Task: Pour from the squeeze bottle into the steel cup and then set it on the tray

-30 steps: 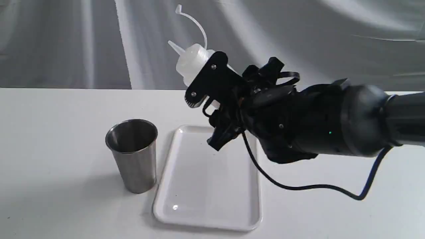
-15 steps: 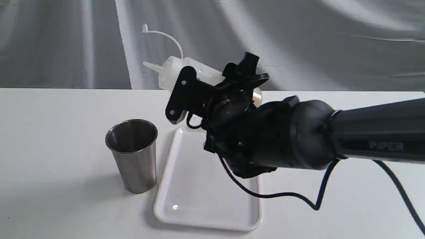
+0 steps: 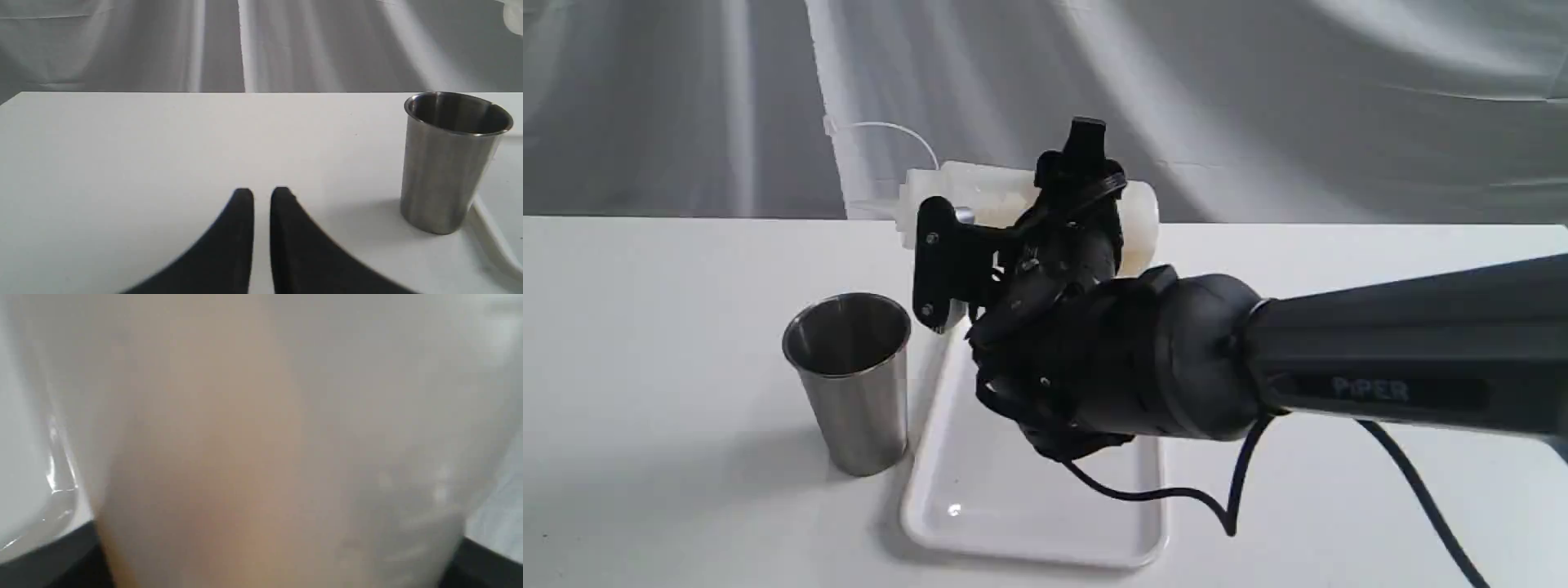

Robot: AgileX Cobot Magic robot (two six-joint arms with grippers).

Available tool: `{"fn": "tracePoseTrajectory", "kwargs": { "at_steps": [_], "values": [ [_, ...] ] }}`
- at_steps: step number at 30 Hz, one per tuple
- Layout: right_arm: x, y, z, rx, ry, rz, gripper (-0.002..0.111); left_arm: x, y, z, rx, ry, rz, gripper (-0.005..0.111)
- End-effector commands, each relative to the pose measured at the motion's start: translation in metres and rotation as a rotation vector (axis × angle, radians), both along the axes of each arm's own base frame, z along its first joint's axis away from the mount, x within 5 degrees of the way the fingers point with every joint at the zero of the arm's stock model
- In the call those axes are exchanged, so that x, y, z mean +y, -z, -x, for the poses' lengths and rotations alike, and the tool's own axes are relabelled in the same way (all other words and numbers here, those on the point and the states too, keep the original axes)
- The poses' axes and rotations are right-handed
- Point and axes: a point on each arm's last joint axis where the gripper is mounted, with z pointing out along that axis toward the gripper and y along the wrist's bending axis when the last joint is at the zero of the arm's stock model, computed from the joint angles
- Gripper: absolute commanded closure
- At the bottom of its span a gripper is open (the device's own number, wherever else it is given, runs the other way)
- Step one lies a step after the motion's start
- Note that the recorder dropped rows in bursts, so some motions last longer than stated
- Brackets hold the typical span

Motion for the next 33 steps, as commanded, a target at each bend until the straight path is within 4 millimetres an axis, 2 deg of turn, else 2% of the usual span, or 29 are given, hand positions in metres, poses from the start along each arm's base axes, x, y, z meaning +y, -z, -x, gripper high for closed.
{"fn": "tracePoseTrajectory", "kwargs": {
  "at_steps": [1,33],
  "values": [
    [0.0028,-0.0117,0.0006,-0.040,-0.017,0.070,0.108,-0.0001,0.0007,-0.0001,-0.005,0.002,0.002,0.098],
    [0.0068,-0.0133,0.0049,0.026,-0.085,0.406,0.108,-0.0001,0.0007,-0.0001,-0.005,0.002,0.000,0.098]
  ]
}}
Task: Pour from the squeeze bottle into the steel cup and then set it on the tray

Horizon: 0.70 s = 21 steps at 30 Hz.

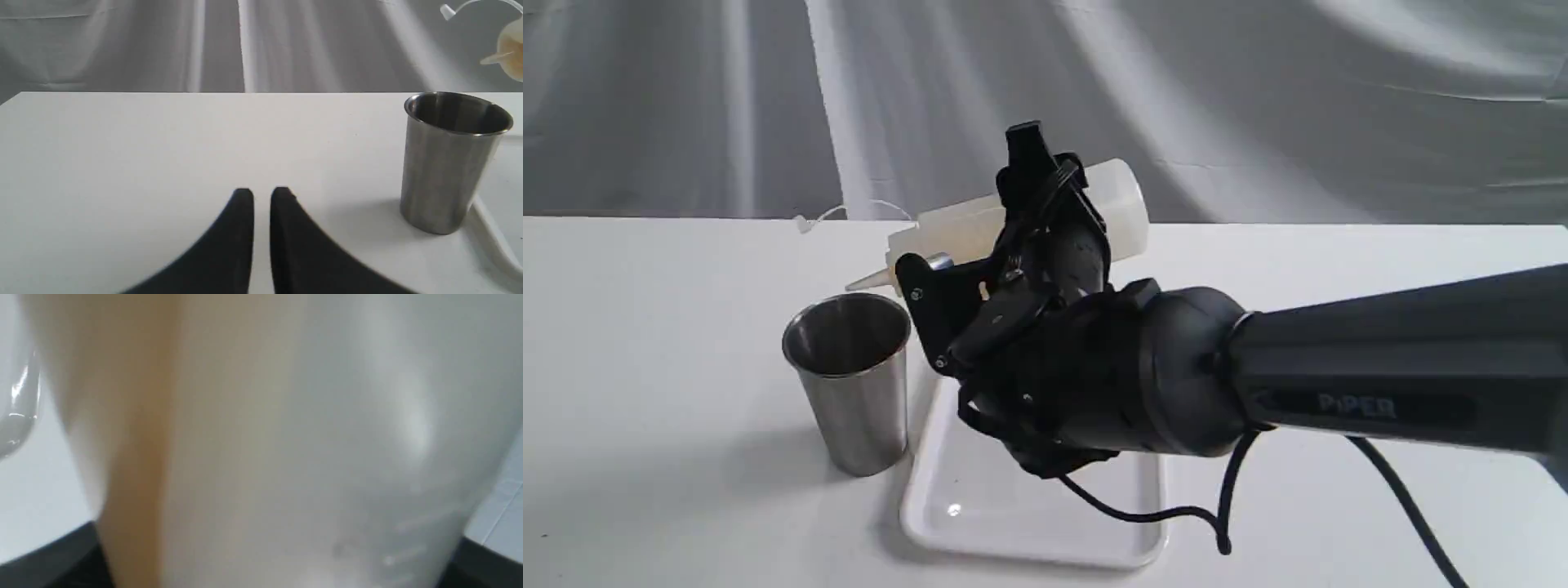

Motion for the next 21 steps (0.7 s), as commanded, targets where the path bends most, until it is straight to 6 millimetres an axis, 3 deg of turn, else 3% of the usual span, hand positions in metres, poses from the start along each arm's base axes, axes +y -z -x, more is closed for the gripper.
{"fn": "tracePoseTrajectory", "kwargs": {
  "at_steps": [1,14,21],
  "values": [
    [0.000,-0.012,0.000,-0.046,0.001,0.035,0.108,0.000,0.001,0.000,-0.005,0.002,0.000,0.098],
    [0.001,-0.014,-0.001,-0.029,-0.020,0.112,0.108,0.000,0.001,0.000,-0.005,0.001,0.004,0.098],
    [0.004,-0.025,-0.005,-0.046,-0.030,0.140,0.108,0.000,0.001,0.000,-0.005,0.001,0.004,0.098]
  ]
}}
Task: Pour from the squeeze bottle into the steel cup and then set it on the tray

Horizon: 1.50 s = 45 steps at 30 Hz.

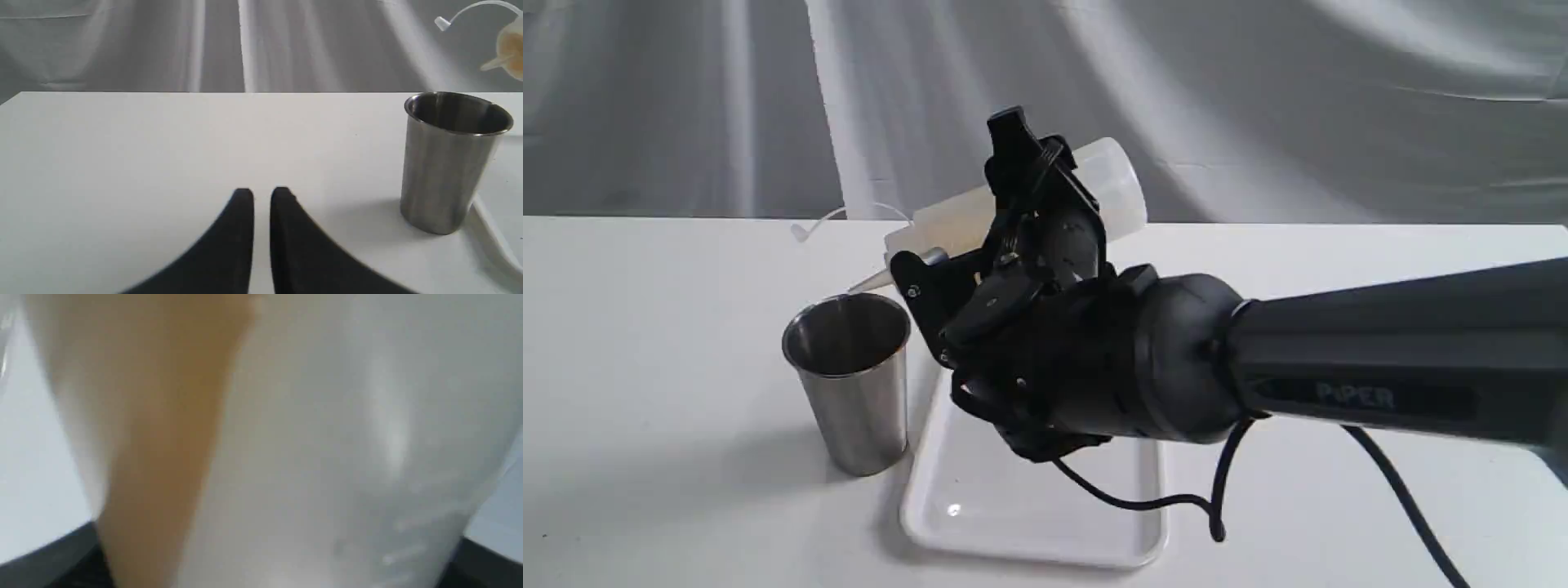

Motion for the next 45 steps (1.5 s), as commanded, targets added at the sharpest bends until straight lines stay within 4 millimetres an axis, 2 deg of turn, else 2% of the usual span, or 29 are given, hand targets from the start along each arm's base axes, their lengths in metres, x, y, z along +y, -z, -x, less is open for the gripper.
{"fn": "tracePoseTrajectory", "kwargs": {
  "at_steps": [1,16,34,39,45],
  "values": [
    [0.001,-0.016,-0.001,-0.041,-0.011,0.062,0.108,0.000,0.001,0.000,-0.005,0.002,0.002,0.098],
    [0.001,-0.015,-0.002,-0.020,-0.029,0.134,0.108,0.000,0.001,0.000,-0.005,0.001,0.004,0.098],
    [0.001,-0.016,-0.002,-0.020,-0.027,0.142,0.108,0.000,0.001,0.000,-0.005,0.002,0.001,0.098],
    [0.003,-0.028,-0.005,-0.055,-0.017,0.117,0.108,0.000,0.001,0.000,-0.005,0.001,0.004,0.098],
    [0.004,-0.029,-0.006,-0.058,-0.021,0.112,0.108,0.000,0.001,0.000,-0.005,0.001,0.004,0.098]
  ]
}}
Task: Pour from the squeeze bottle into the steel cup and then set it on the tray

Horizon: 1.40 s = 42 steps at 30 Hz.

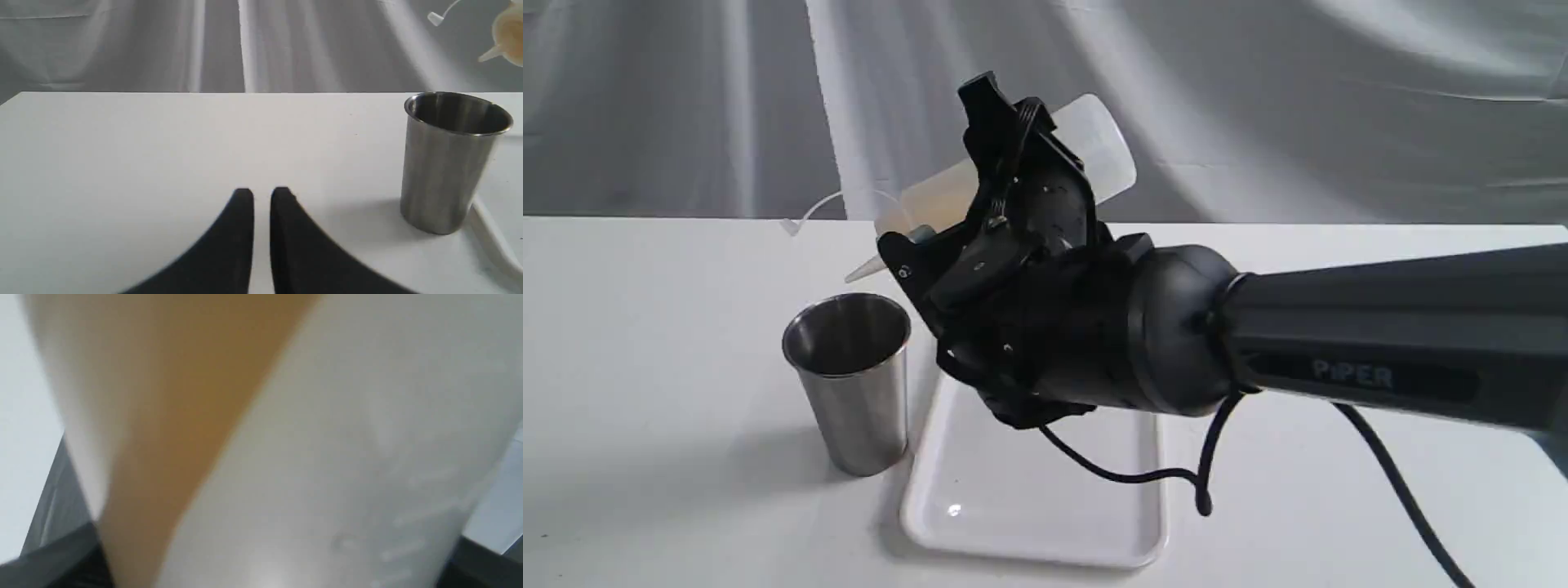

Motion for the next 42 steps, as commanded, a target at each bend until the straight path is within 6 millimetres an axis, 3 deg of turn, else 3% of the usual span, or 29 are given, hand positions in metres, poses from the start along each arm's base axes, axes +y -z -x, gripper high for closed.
{"fn": "tracePoseTrajectory", "kwargs": {
  "at_steps": [1,11,21,33,42],
  "values": [
    [-0.001,-0.012,0.000,-0.045,0.005,0.010,0.108,0.000,0.001,0.000,-0.005,0.001,0.004,0.098],
    [-0.002,-0.012,0.000,-0.046,0.010,0.019,0.108,0.000,0.001,0.000,-0.005,0.002,0.000,0.098],
    [-0.002,-0.012,0.000,-0.095,0.050,-0.199,0.108,0.000,0.001,0.000,-0.005,0.001,0.004,0.098],
    [-0.007,0.004,0.014,-0.096,0.078,-0.666,0.108,0.000,0.001,0.000,-0.005,0.002,0.002,0.098],
    [-0.033,0.001,0.022,-0.207,0.253,-1.306,0.108,0.000,0.001,0.000,-0.005,0.001,0.004,0.098]
  ]
}}
